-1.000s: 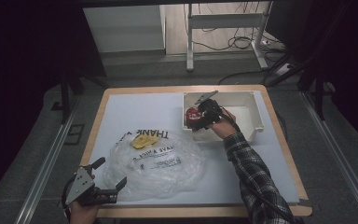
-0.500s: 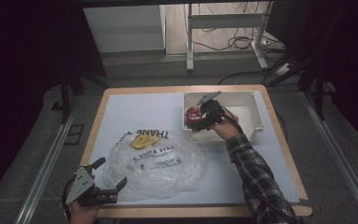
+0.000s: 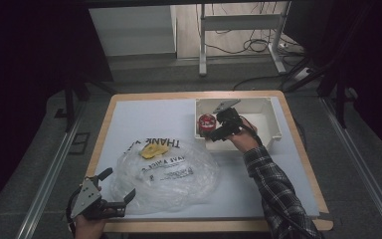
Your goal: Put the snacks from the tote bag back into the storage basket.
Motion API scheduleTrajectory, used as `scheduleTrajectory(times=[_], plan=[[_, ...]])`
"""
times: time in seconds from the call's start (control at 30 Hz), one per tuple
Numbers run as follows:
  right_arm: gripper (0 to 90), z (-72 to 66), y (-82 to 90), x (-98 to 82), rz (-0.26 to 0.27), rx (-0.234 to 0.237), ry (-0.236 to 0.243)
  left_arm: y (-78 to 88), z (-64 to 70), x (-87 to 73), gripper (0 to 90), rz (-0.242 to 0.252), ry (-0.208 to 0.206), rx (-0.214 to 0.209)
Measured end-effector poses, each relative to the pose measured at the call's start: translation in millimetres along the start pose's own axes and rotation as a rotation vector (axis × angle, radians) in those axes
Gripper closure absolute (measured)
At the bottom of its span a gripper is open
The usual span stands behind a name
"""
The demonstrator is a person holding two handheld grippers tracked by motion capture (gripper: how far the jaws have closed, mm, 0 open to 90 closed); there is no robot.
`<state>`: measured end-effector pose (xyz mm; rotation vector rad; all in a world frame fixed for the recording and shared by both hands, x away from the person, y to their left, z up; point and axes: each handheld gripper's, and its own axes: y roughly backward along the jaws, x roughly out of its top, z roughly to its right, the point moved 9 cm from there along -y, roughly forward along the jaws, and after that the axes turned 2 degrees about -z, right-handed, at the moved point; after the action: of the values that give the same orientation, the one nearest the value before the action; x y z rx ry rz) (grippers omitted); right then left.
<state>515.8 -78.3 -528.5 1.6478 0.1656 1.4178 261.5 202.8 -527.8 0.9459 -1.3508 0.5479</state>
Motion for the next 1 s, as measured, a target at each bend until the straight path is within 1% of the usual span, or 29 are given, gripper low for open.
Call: scheduleTrajectory(times=[0.17,0.2,0.27,0.33,0.47,0.53,0.77,1.0], plan=[[3.9,-1.7,3.6,-1.0,0.026,0.0,-0.007,0.0,-0.1,0.0,0.0,0.0,0.001,0.0],[3.7,-2.4,5.1,-1.1,0.039,0.002,-0.011,0.0,-0.1,0.0,0.0,0.001,0.002,-0.001],[3.7,-2.8,6.1,-1.3,0.042,0.001,-0.016,-0.1,0.0,0.0,0.0,0.0,0.001,0.0],[3.5,-4.7,8.8,-1.3,0.058,0.007,-0.024,-0.1,0.0,-0.1,0.0,0.0,0.001,0.0],[3.4,-6.7,11.3,-2.2,0.067,0.009,-0.025,-0.1,0.0,0.0,0.0,0.0,0.001,0.0],[3.1,-8.1,13.4,-2.9,0.084,0.011,-0.028,-0.1,0.0,0.0,0.0,0.0,0.0,0.0],[1.9,-9.7,16.6,-5.4,0.106,0.01,-0.035,-0.2,-0.1,-0.1,0.0,0.0,0.002,0.0],[0.6,-13.5,22.5,-7.4,0.145,0.009,-0.049,-0.2,-0.1,0.0,0.0,0.0,0.002,0.0]])
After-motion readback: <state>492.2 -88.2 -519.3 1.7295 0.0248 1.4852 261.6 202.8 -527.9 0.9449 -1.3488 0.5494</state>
